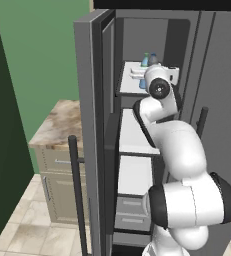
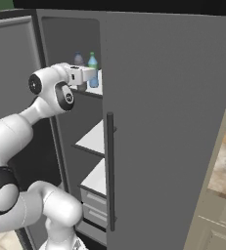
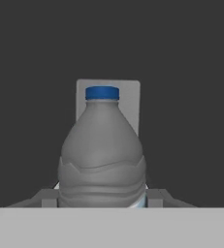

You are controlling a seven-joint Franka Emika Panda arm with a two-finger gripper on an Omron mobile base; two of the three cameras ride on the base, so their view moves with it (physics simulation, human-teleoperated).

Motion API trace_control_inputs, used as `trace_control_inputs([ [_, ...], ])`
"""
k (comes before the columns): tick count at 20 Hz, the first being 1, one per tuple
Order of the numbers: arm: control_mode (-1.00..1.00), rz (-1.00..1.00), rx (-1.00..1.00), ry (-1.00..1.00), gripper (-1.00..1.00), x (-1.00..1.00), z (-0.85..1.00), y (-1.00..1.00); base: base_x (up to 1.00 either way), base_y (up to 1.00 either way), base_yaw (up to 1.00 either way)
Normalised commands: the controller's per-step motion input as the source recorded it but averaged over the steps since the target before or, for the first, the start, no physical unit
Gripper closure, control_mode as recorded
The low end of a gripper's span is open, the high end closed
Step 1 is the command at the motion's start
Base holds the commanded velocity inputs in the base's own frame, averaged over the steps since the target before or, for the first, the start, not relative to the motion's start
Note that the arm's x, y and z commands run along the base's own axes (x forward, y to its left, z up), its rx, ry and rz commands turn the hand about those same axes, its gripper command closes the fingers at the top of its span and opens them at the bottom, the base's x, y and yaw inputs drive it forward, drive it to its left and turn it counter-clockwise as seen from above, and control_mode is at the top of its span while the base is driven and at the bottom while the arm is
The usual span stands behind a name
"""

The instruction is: Take the bottled waters from the counter and place them in the freezer to freeze. Close the freezer door after placing the bottles.

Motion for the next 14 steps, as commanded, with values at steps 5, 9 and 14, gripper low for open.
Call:
trace_control_inputs([
  [5,-1.0,0.0,0.0,0.0,1.0,0.13,0.0,-0.22,0.0,0.0,0.0],
  [9,-1.0,0.0,0.0,0.0,1.0,0.09,0.0,-0.11,0.0,0.0,0.0],
  [14,-1.0,0.0,0.0,0.0,1.0,0.07,-0.07,0.0,0.0,0.0,0.0],
])
